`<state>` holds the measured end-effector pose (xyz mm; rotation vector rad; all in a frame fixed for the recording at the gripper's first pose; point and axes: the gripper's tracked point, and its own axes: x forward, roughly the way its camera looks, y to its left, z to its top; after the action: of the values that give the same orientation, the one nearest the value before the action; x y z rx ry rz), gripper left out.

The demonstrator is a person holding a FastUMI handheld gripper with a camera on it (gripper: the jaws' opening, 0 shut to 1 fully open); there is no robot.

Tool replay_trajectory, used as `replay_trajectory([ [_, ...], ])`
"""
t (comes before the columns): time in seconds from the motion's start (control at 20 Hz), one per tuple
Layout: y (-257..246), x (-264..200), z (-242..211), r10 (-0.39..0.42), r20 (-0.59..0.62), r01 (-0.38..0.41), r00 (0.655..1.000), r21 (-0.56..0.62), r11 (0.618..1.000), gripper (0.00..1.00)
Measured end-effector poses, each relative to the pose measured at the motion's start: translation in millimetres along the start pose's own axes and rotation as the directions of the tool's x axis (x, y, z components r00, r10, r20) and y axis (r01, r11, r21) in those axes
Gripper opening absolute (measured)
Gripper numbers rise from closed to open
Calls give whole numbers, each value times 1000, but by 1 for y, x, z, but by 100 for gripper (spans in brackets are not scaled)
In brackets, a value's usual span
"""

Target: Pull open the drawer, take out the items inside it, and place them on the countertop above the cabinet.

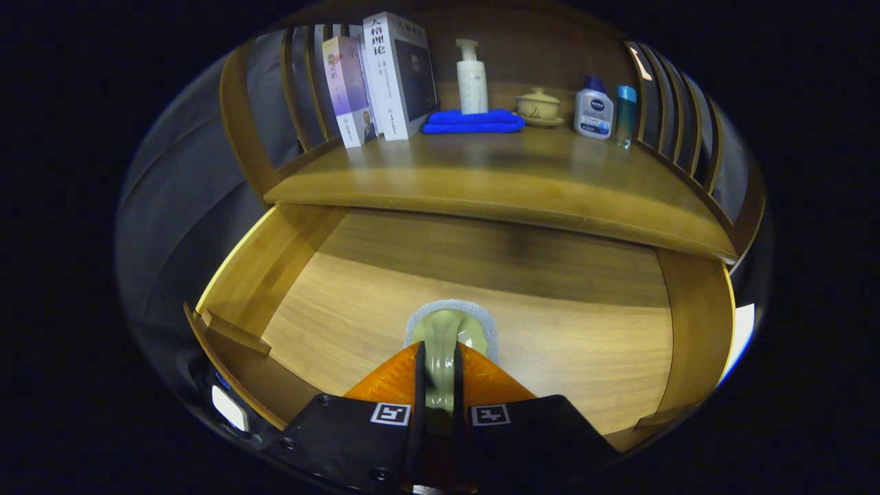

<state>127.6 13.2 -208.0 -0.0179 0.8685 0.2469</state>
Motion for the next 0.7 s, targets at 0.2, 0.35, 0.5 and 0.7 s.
replay_trajectory([
  [0.2,-4,-14,12,-16,76,15,997,1,1000,18],
  [0.35,-5,-27,22,-26,140,27,990,-5,1000,18],
  [0.5,-6,-45,38,-43,220,49,975,-21,999,18],
  [0.7,4,-72,60,-27,304,40,952,-35,999,18],
])
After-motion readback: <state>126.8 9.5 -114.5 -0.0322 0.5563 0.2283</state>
